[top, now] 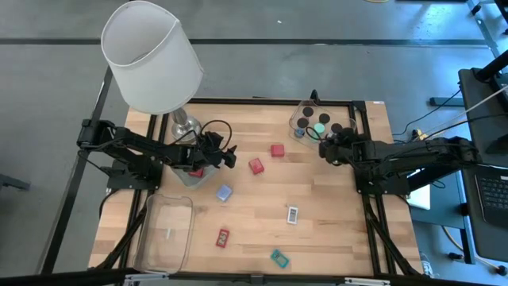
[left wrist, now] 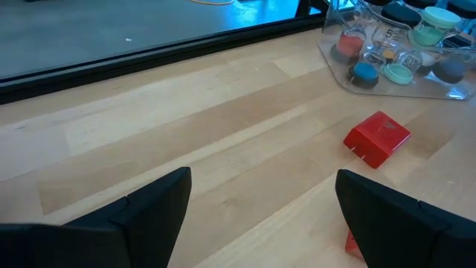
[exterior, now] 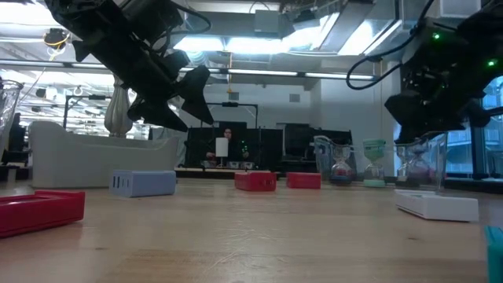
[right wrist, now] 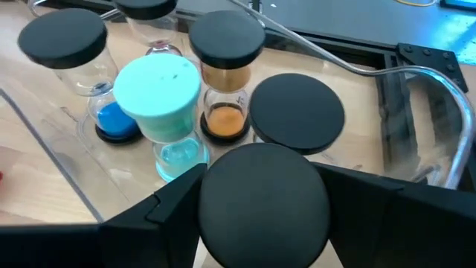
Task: Pick & Place Office items
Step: Put the blue hourglass into the top transparent bin, then put the left red charger adapter into the gray bin
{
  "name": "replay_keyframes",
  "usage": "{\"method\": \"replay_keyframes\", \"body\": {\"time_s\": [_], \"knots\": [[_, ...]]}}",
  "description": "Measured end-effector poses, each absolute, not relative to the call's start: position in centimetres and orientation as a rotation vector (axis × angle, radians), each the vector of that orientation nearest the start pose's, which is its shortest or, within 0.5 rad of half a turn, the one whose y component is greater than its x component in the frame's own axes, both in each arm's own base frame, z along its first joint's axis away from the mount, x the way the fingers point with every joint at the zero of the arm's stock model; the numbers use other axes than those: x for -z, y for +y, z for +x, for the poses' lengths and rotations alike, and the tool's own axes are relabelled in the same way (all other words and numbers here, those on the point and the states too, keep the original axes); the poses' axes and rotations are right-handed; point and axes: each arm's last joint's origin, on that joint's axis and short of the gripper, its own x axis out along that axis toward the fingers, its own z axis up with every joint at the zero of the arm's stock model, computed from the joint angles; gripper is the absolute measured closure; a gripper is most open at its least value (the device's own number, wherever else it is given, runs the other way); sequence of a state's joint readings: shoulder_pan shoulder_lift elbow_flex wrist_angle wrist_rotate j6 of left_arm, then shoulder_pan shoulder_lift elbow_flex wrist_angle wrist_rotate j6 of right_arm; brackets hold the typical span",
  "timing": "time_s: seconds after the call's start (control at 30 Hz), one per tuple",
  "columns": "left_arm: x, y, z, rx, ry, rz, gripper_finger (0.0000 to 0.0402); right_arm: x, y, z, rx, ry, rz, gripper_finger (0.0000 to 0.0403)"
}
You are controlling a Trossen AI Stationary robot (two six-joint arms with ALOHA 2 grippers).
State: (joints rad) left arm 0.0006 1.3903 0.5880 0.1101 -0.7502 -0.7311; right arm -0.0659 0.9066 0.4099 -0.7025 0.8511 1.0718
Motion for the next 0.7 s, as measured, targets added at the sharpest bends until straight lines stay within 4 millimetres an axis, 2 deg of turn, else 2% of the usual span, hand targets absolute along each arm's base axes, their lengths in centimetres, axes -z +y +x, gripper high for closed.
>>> {"method": "replay_keyframes", "body": {"time_s": [0.23, 0.7], "knots": [[-17.20, 1.99, 25.45, -0.912, 0.360, -0.413, 0.0071, -16.78, -3.13, 13.43, 1.242, 0.574, 0.399, 0.0175], [-17.20, 1.99, 25.45, -0.911, 0.362, -0.409, 0.0071, -16.84, -3.15, 13.54, 1.239, 0.562, 0.399, 0.0140]]}}
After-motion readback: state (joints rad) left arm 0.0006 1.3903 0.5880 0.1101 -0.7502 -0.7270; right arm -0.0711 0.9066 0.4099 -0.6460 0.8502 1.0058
